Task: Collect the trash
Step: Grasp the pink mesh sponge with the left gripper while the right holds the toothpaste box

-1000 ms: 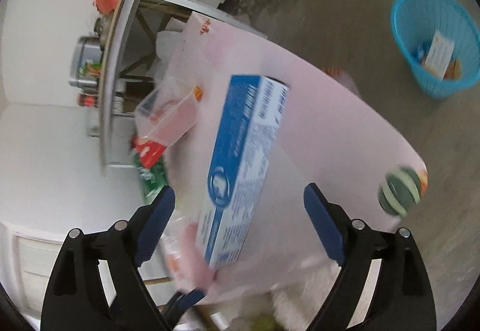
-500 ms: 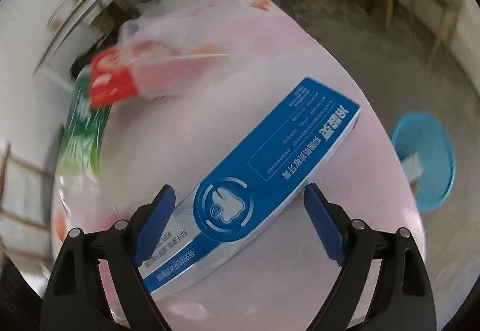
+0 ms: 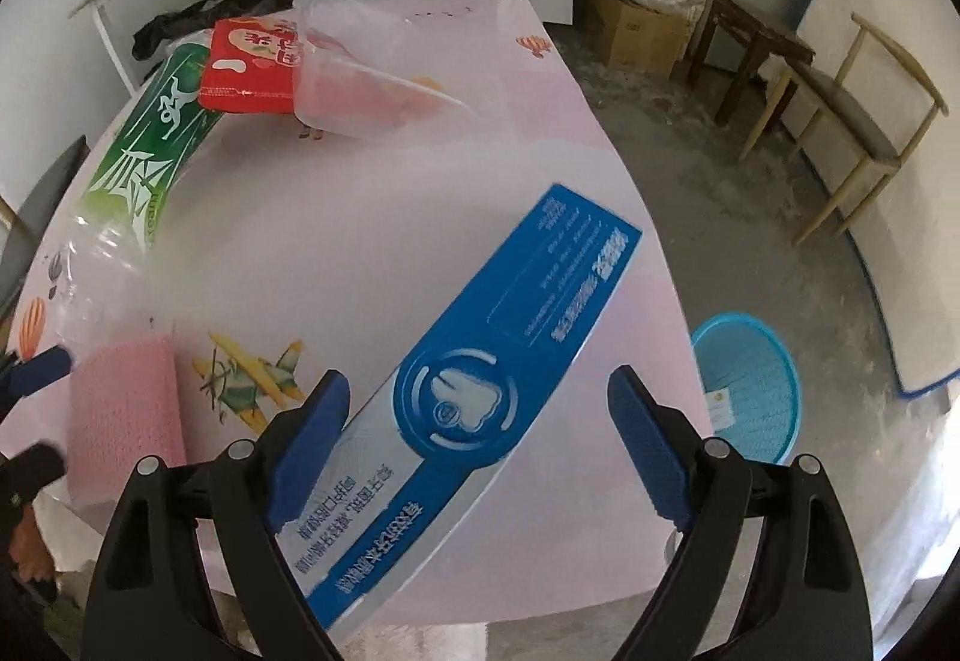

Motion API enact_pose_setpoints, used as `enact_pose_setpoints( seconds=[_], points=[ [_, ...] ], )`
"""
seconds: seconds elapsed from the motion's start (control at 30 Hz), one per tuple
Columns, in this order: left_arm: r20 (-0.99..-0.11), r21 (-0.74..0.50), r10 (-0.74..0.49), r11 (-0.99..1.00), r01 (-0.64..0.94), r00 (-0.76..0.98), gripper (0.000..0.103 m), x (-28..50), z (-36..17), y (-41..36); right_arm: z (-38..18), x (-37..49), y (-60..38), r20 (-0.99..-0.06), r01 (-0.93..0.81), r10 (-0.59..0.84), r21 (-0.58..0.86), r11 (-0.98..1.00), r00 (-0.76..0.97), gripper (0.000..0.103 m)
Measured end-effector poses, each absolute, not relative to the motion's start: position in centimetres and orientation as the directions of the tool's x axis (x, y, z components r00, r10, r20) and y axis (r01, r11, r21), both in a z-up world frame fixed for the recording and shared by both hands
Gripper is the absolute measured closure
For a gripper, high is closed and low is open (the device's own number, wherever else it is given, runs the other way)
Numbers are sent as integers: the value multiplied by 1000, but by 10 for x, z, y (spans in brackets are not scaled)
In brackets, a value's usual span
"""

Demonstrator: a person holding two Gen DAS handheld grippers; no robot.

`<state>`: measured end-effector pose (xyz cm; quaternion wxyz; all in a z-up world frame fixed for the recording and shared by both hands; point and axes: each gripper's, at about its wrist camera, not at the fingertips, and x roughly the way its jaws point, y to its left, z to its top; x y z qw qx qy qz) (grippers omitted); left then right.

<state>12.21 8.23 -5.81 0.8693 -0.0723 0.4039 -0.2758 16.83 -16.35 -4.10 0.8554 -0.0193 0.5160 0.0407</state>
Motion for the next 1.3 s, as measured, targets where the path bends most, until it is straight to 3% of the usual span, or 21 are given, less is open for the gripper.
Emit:
enact_pose_setpoints(
  seconds=[0.1, 0.23, 0.43, 0.63, 0.77, 0.97, 1.03, 1.1, 1.17, 1.3],
  points=[
    [-686, -300, -508, 850, 434, 521, 25, 129, -59, 70, -41, 164, -167, -879, -80, 70, 37, 996, 472, 18],
    [-755, -200, -415, 883, 424, 508, 25, 135, -63, 50, -44, 162, -176, -872, -52, 108, 95, 994, 478, 31],
    [-764, -253, -453, 865, 433, 459, 25, 121, -62, 38, -50, 159, -193, -850, -8, 199, 223, 975, 488, 46],
    [-757, -385, -532, 832, 400, 379, 24, 104, -74, 34, -52, 152, -197, -840, -16, 219, 243, 970, 497, 46],
    [-764, -297, -475, 860, 415, 437, 20, 100, -75, 26, -54, 154, -205, -838, -1, 241, 276, 961, 490, 45],
    [-758, -272, -476, 852, 448, 446, 17, 107, -79, 19, -54, 155, -206, -837, 18, 240, 285, 958, 491, 45],
    [-756, -267, -482, 845, 464, 442, 20, 107, -80, 16, -56, 155, -206, -839, 22, 242, 288, 957, 487, 45],
    [-742, -288, -513, 826, 485, 432, 38, 107, -78, 14, -58, 155, -206, -840, 28, 242, 292, 956, 485, 45],
    [-724, -324, -547, 807, 493, 421, 48, 108, -77, 13, -57, 155, -207, -841, 31, 239, 290, 956, 486, 45],
    [-708, -311, -548, 808, 500, 445, 53, 110, -76, 11, -57, 155, -207, -843, 41, 234, 289, 957, 485, 45]
  ],
)
